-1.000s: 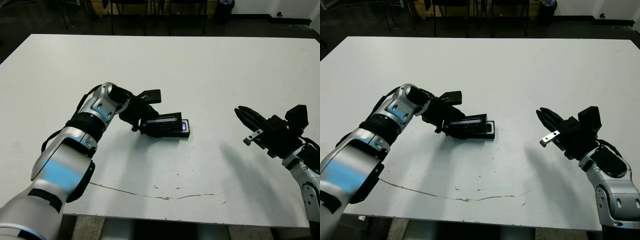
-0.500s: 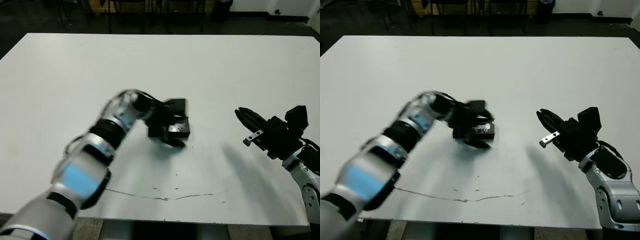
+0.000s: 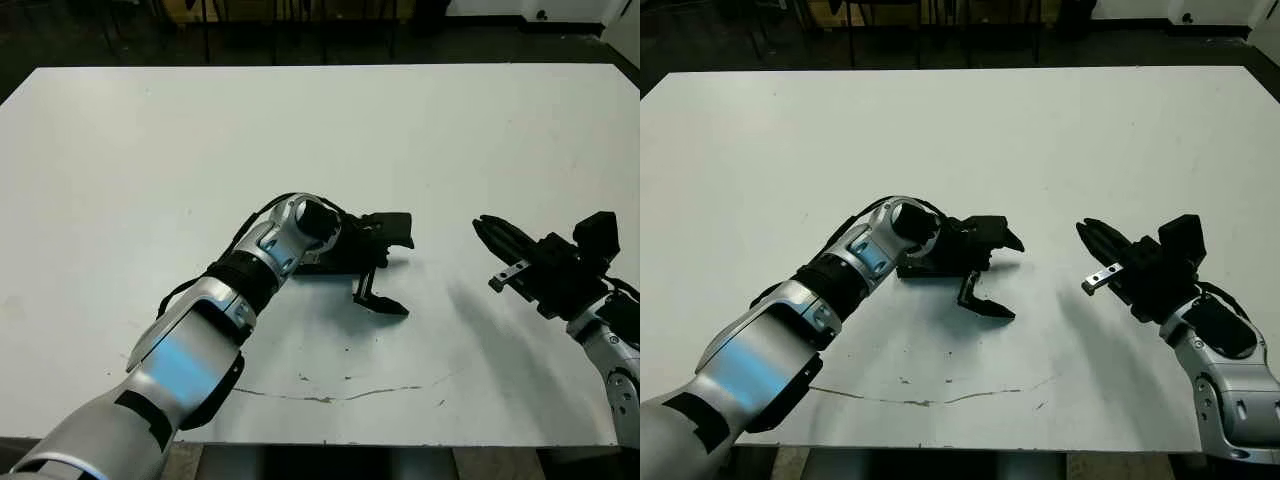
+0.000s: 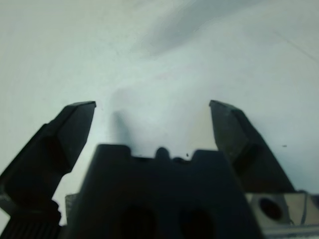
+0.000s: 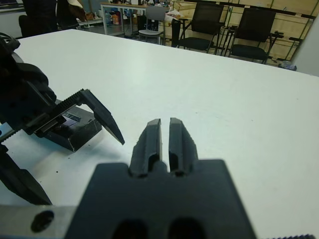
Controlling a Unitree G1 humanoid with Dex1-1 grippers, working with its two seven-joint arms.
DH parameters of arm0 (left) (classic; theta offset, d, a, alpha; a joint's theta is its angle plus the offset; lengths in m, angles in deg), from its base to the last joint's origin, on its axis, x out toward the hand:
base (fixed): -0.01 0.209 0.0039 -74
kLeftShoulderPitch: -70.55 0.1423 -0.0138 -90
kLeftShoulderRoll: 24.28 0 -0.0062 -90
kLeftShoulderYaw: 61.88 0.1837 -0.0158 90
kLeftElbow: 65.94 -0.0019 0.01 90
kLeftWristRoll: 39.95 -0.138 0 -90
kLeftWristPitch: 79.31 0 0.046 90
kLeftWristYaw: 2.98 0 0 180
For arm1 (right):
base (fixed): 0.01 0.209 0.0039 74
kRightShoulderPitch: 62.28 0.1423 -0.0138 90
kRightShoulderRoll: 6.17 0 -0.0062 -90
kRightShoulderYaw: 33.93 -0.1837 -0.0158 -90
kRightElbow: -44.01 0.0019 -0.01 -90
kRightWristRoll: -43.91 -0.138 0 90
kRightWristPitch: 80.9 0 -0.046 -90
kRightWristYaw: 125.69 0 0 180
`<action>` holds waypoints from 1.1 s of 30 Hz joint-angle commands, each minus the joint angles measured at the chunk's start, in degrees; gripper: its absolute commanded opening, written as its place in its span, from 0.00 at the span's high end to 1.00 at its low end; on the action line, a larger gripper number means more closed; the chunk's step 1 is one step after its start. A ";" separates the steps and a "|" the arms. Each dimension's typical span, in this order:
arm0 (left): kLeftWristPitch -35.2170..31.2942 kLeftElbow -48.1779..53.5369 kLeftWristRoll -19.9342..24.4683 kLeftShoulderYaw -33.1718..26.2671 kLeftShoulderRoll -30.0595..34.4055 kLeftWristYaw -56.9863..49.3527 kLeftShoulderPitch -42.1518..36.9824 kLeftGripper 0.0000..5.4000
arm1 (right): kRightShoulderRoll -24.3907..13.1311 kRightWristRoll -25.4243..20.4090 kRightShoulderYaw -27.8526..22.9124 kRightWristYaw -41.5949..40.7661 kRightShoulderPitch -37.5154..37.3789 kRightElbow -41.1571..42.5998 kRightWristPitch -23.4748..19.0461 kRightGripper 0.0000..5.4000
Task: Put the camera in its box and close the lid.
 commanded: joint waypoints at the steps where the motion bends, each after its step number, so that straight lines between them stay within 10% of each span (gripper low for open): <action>1: 0.77 -1.15 -0.44 -0.69 3.74 0.30 3.38 0.00 | -0.22 0.15 0.16 -0.40 -0.64 -1.08 0.08 1.00; 12: -8.91 14.18 9.38 -9.02 10.45 3.77 9.33 0.00 | 1.95 -4.69 -3.99 2.86 -1.61 2.31 -1.17 1.00; 22: -33.13 56.66 32.35 -27.79 14.32 -11.67 31.88 0.15 | 6.03 -6.16 -2.91 7.76 -4.18 4.86 -1.56 1.00; 33: -20.65 64.15 33.88 -41.22 7.94 -35.79 52.74 0.55 | 12.89 7.83 6.02 13.95 -8.29 1.64 10.35 1.00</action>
